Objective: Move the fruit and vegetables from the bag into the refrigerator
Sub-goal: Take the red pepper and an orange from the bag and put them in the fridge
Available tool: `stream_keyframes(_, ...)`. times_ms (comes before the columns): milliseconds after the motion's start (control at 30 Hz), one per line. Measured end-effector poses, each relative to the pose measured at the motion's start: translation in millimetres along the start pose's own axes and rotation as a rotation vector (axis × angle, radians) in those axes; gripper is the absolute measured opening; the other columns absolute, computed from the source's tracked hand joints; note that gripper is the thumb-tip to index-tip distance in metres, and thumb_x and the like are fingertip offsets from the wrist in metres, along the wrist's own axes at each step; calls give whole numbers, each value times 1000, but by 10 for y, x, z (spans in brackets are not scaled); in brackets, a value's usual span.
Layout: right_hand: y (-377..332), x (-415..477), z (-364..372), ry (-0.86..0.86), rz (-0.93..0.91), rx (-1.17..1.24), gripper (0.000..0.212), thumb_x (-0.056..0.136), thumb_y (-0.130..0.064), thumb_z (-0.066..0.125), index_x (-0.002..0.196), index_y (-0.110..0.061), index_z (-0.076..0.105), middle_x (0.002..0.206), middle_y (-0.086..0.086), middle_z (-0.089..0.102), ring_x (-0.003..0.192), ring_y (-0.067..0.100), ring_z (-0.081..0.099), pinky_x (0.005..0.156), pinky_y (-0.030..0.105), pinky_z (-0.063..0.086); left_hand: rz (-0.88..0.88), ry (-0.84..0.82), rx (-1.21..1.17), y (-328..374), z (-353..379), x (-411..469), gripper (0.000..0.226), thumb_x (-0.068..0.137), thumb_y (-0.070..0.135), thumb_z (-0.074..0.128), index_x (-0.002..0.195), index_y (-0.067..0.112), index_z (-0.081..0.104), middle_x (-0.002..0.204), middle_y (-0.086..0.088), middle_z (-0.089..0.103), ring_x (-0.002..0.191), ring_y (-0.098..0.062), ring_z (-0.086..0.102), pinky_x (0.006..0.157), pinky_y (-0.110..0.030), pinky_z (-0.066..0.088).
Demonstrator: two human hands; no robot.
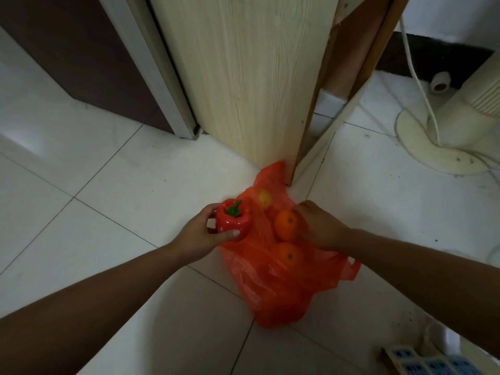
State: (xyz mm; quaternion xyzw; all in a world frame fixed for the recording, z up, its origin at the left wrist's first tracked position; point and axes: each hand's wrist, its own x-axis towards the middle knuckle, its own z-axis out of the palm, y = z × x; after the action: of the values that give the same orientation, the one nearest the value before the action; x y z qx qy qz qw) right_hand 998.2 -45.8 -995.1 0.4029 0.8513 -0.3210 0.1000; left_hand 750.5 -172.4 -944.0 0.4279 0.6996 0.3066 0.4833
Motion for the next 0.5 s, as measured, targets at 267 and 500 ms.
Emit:
stream_keyframes(267, -66, 7, -16, 40, -9, 126, 66, 80, -46, 66, 134, -19, 41, 129, 10, 50, 115, 27, 52, 98, 41, 43, -34, 9, 63, -8, -49, -31, 56, 75, 31, 74, 122, 34, 43, 109, 18, 50, 92, -8, 61, 57, -11, 47)
stream_keyframes(500, -151, -87, -235, 156, -81, 151, 75, 71, -41, 78, 133, -20, 41, 129, 3, 42, 112, 15, 45, 91, 25, 35, -3, 31, 113, 129, -168, 138, 60, 74, 32, 75, 125, 24, 44, 117, 10, 52, 99, -6, 56, 69, -9, 43)
